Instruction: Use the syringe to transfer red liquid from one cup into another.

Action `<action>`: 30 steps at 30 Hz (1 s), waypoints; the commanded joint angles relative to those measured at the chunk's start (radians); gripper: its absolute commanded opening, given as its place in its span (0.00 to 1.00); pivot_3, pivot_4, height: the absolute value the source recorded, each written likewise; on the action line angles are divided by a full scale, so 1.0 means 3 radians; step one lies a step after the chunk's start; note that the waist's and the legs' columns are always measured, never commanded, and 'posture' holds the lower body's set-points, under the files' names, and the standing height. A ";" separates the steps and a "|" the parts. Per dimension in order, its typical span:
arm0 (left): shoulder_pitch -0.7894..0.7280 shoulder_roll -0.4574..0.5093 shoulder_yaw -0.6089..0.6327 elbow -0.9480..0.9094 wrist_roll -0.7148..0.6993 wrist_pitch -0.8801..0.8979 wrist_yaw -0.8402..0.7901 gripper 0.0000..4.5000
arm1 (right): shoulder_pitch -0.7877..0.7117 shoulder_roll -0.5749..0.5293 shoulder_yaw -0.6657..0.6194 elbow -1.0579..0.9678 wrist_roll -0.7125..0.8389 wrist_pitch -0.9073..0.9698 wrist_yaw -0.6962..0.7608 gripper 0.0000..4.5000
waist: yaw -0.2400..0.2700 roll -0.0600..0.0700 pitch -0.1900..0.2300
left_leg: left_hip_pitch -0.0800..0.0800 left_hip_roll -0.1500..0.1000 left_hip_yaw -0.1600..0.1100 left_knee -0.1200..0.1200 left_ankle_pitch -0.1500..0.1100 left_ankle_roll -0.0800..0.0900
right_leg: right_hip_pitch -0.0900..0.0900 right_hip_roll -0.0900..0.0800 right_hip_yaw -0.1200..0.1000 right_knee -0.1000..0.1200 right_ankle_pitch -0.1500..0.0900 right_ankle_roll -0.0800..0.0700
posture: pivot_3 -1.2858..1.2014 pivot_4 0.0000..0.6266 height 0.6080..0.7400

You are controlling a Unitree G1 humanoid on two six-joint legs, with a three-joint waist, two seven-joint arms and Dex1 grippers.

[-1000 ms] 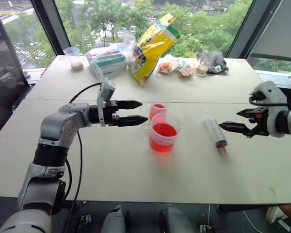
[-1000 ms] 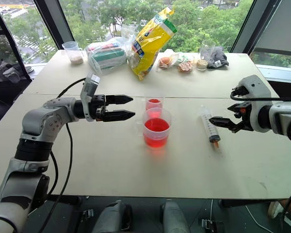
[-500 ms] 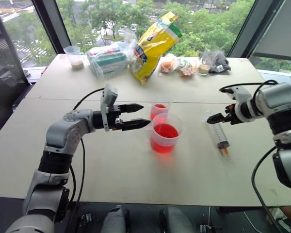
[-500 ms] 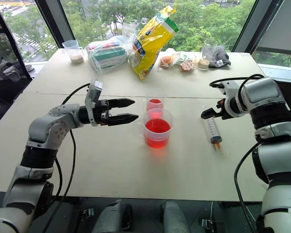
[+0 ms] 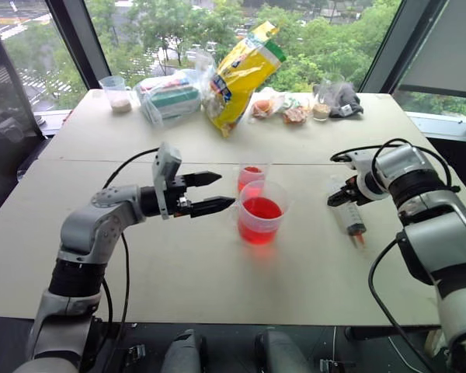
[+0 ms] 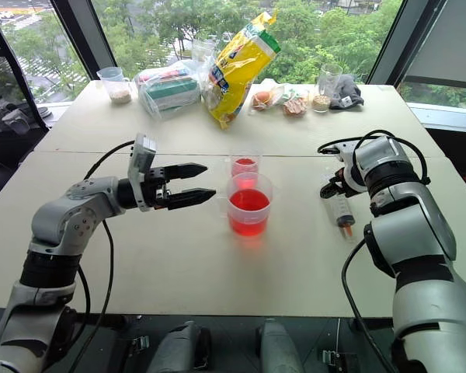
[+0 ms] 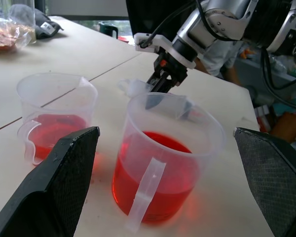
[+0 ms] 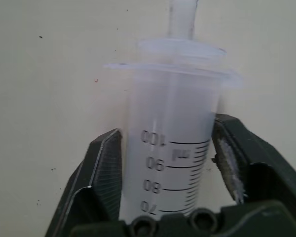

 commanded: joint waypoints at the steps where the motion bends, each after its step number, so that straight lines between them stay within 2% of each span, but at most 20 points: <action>1: -0.0045 0.0063 0.0127 -0.0120 -0.0087 -0.0004 0.0009 1.00 | -0.0036 0.0110 -0.0108 0.0087 -0.0076 -0.0024 0.0037 0.32 | -0.0004 0.0000 0.0000 | 0.0001 0.0000 0.0000 0.0000 0.0000 -0.0001 | 0.0000 0.0000 0.0000 0.0001 0.0000 0.0000 | 0.52 0.24 1.00; 5: -0.0097 0.0095 0.0111 -0.0051 -0.0045 -0.0059 0.0001 1.00 | -0.0116 0.0137 -0.0310 -0.0025 -0.0065 0.0255 -0.0047 0.32 | -0.0030 0.0000 0.0000 | 0.0001 0.0000 0.0000 0.0000 0.0001 -0.0001 | 0.0000 0.0000 0.0000 0.0003 0.0000 0.0000 | 0.52 0.24 1.00; 8: -0.0213 0.0071 0.0087 0.0016 -0.0036 -0.0039 0.0031 1.00 | -0.0064 -0.0006 -0.0561 -0.0565 -0.0009 0.0537 -0.0205 0.32 | -0.0048 0.0001 0.0001 | -0.0002 0.0000 -0.0003 -0.0002 0.0001 -0.0001 | -0.0004 0.0000 -0.0001 0.0004 0.0000 0.0000 | 0.52 0.24 1.00; 10: -0.0290 0.0103 0.0107 0.0095 -0.0052 -0.0032 -0.0020 1.00 | 0.0116 -0.0100 -0.0844 -0.1304 0.0080 0.0676 -0.0342 0.32 | -0.0045 0.0002 0.0001 | -0.0005 0.0000 -0.0007 -0.0003 0.0001 -0.0001 | -0.0007 -0.0001 -0.0001 0.0005 0.0000 0.0000 | 0.52 0.24 1.00; 13: -0.0482 0.0122 0.0062 0.0310 -0.0023 -0.0057 -0.0135 1.00 | 0.0541 -0.0134 -0.1570 -0.2882 0.0379 0.0795 -0.0506 0.32 | -0.0033 0.0002 0.0001 | -0.0008 0.0000 -0.0008 -0.0007 0.0001 -0.0001 | -0.0010 -0.0001 0.0000 0.0003 0.0000 0.0000 | 0.52 0.24 1.00; 17: -0.0735 0.0079 -0.0070 0.0614 0.0081 -0.0151 -0.0313 1.00 | 0.0693 0.0381 -0.2534 -0.4114 0.0801 0.0875 -0.0895 0.32 | -0.0015 0.0002 0.0001 | -0.0010 0.0000 -0.0010 -0.0009 0.0001 -0.0001 | -0.0012 -0.0001 -0.0002 0.0002 -0.0001 0.0001 | 0.52 0.24 1.00; 19: -0.0820 0.0052 -0.0150 0.0744 0.0157 -0.0220 -0.0414 1.00 | 0.0751 0.0671 -0.2820 -0.4622 0.1100 0.0707 -0.0958 0.32 | 0.0009 0.0002 0.0001 | -0.0009 0.0000 -0.0009 -0.0007 0.0001 -0.0001 | -0.0010 0.0000 -0.0003 0.0003 -0.0001 0.0001 | 0.52 0.24 1.00; 22: -0.0924 0.0024 -0.0218 0.0906 0.0233 -0.0306 -0.0539 1.00 | 0.0859 0.1152 -0.3169 -0.5258 0.1698 0.0801 -0.1006 0.32 | 0.0032 0.0003 0.0001 | -0.0007 0.0000 -0.0009 -0.0006 0.0001 -0.0001 | -0.0008 0.0000 -0.0003 0.0003 -0.0001 0.0001 | 0.52 0.24 1.00; 25: -0.1058 -0.0024 -0.0225 0.1018 0.0252 -0.0323 -0.0594 1.00 | 0.1248 0.1428 -0.3033 -0.5611 0.1834 0.0603 -0.1171 0.32 | 0.0048 0.0000 0.0000 | -0.0008 0.0000 -0.0009 -0.0005 0.0001 -0.0001 | -0.0007 -0.0001 -0.0005 0.0003 -0.0001 0.0001 | 0.52 0.24 1.00; 30: -0.1217 -0.0075 -0.0263 0.1134 0.0294 -0.0326 -0.0678 1.00 | 0.2393 0.1382 -0.2124 -0.5710 0.1440 -0.0518 -0.0995 0.32 | 0.0036 -0.0003 -0.0002 | -0.0009 -0.0006 -0.0004 -0.0002 -0.0001 0.0001 | 0.0002 -0.0005 -0.0008 -0.0010 -0.0001 0.0000 | 0.52 0.24 1.00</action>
